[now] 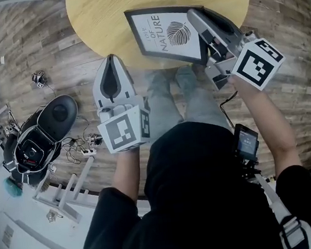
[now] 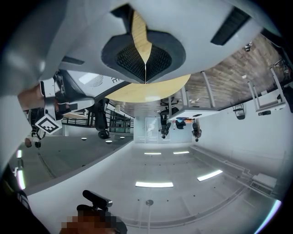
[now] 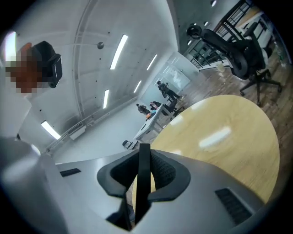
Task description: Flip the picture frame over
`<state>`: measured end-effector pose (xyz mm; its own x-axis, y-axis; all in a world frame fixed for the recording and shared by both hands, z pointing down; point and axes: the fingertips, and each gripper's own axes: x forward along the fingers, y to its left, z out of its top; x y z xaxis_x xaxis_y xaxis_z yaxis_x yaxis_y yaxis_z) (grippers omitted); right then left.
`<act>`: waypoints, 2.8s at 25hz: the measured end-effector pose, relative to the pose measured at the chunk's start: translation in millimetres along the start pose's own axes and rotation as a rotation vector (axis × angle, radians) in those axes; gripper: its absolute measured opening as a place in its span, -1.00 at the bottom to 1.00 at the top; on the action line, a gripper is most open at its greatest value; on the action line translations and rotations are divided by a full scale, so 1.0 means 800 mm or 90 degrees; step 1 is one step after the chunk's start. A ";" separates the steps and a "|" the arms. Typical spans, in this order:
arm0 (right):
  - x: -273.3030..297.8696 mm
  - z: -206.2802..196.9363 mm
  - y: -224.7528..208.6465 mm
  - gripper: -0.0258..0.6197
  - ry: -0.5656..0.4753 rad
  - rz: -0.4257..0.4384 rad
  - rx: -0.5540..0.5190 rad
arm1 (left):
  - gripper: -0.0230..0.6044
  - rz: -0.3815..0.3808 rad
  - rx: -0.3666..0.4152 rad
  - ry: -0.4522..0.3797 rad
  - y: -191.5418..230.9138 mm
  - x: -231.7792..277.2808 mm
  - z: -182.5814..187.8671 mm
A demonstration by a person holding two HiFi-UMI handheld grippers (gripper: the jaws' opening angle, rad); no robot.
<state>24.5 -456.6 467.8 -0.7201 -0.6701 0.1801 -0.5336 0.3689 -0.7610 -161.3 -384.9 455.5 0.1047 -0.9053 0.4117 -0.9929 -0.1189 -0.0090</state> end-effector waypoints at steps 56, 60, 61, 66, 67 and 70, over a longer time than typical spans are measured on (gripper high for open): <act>-0.004 -0.102 -0.139 -0.74 0.383 -0.323 -0.791 | -0.85 -0.036 0.015 0.010 -0.033 0.019 -0.020; 0.001 -0.122 -0.136 -0.85 0.427 -0.303 -0.958 | -0.85 -0.039 0.020 -0.004 -0.034 0.020 -0.012; 0.003 -0.126 -0.134 -0.86 0.430 -0.290 -0.956 | -0.85 -0.037 0.022 -0.009 -0.032 0.021 -0.012; 0.013 -0.089 -0.063 -0.86 0.370 -0.228 -0.884 | -0.85 -0.031 0.015 -0.030 -0.023 0.012 0.027; 0.015 -0.075 -0.037 -0.86 0.347 -0.215 -0.859 | -0.85 -0.033 0.012 -0.032 -0.020 0.007 0.039; 0.017 -0.030 0.039 -0.86 0.260 -0.169 -0.767 | -0.85 -0.054 0.001 -0.047 -0.014 -0.005 0.077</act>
<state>-12.8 -439.0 461.7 -0.5002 -0.6468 0.5757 -0.5865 0.7422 0.3242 -147.2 -404.9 398.2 0.1926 -0.9194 0.3429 -0.9801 -0.1974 0.0213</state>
